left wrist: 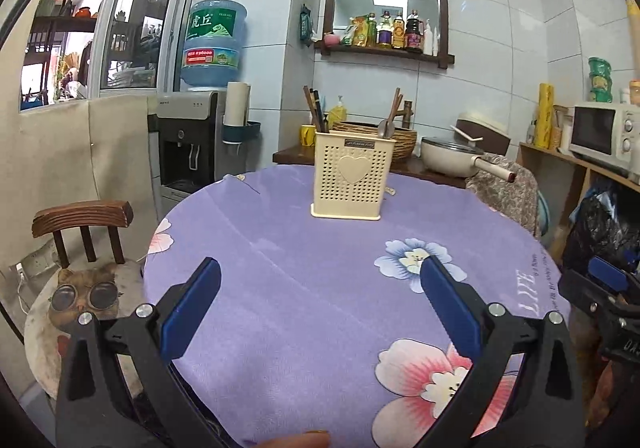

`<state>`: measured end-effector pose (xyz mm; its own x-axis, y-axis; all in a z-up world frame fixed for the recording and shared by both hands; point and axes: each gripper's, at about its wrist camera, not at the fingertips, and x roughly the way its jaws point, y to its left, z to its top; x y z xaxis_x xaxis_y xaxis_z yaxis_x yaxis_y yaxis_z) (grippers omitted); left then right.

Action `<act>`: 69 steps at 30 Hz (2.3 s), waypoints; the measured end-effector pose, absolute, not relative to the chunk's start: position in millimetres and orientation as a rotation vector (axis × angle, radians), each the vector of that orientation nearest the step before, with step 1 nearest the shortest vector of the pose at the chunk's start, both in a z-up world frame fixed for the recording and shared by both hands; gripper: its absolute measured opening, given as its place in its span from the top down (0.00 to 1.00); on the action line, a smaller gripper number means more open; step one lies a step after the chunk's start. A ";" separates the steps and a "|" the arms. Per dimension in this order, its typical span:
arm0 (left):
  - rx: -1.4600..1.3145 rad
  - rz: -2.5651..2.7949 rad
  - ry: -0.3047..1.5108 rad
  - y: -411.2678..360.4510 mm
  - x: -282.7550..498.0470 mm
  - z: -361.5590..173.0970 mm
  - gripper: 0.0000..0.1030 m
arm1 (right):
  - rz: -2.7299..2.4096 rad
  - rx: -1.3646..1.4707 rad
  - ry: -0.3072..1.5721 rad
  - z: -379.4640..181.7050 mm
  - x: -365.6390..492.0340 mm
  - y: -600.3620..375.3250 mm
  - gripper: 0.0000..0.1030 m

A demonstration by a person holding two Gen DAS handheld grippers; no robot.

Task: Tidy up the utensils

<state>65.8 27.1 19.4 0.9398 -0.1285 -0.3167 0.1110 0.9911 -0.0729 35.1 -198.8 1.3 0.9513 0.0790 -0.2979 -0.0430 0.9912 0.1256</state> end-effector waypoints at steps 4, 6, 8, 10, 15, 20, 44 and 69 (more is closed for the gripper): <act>-0.016 -0.101 0.309 23.9 63.1 25.0 0.05 | 0.058 0.085 0.281 7.1 36.7 -191.8 0.06; -0.002 -0.085 0.305 23.8 62.2 25.7 0.05 | 0.057 0.069 0.276 5.9 37.8 -189.3 0.06; -0.005 -0.083 0.294 26.2 60.6 25.2 0.05 | 0.061 0.072 0.281 3.3 39.9 -188.3 0.06; -0.008 -0.080 0.292 28.4 61.4 25.2 0.05 | 0.067 0.079 0.299 0.2 44.0 -188.4 0.06; -0.008 -0.074 0.305 31.7 66.3 22.4 0.05 | 0.069 0.076 0.301 -1.9 47.0 -187.3 0.06; 0.002 -0.072 0.308 29.0 70.2 21.4 0.05 | 0.073 0.069 0.306 -3.2 49.4 -186.5 0.06; 0.004 -0.076 0.304 28.4 67.1 19.0 0.05 | 0.083 0.048 0.300 -4.8 48.8 -181.1 0.06; -0.006 -0.086 0.318 32.9 68.8 13.8 0.05 | 0.085 0.051 0.306 -5.9 49.1 -181.1 0.06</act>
<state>68.8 32.9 13.8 0.9462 -0.0857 -0.3120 0.0837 0.9963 -0.0198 49.1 -181.1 -5.9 0.9500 0.0911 -0.2986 -0.0756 0.9951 0.0631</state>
